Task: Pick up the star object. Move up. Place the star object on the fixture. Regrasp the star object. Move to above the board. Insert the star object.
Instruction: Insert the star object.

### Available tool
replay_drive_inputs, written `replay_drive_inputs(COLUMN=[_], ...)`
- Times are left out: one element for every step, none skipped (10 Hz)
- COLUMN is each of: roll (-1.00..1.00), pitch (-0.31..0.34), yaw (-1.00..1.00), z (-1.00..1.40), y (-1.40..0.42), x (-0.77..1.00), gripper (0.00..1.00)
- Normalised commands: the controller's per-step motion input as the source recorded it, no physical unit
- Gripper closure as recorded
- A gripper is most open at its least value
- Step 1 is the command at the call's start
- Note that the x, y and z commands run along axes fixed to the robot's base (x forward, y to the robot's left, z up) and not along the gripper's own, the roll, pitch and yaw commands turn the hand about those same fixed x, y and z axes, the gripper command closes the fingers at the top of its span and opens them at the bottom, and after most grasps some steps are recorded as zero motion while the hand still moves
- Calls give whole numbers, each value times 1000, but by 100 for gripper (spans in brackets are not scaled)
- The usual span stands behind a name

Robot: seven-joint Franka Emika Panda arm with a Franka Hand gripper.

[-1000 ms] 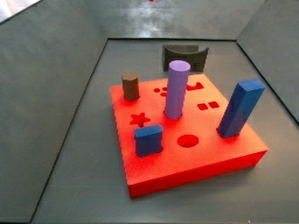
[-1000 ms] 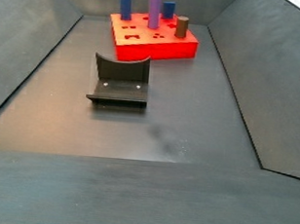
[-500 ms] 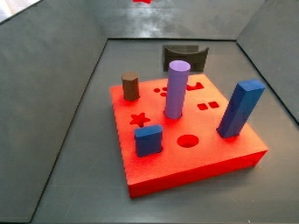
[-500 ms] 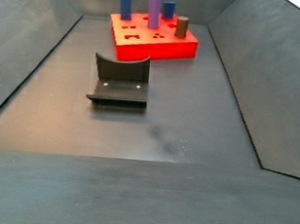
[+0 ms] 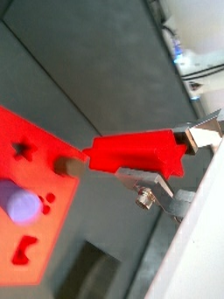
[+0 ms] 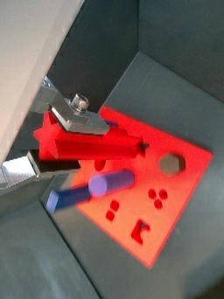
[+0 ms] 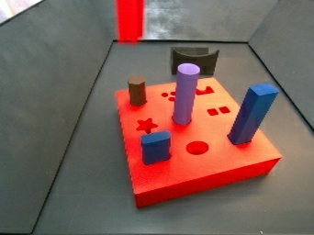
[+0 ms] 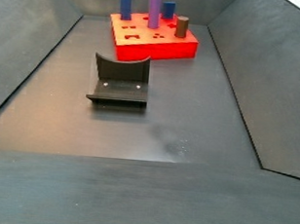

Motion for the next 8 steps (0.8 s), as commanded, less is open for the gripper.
replay_drive_inputs(roll=[-27, -63, -69, -66, 0, 0, 9, 36], pitch=[-209, -143, -33, -20, 0, 0, 3, 0], yaw=[-557, -631, -597, -571, -351, -183, 0, 323], z=[-751, -689, -777, -766, -891, -603, 0, -703], y=[-306, -160, -11, 0, 0, 0, -3, -131], x=[137, 206, 454, 540, 674, 303, 0, 0], gripper=[100, 100, 100, 100, 100, 100, 100, 100])
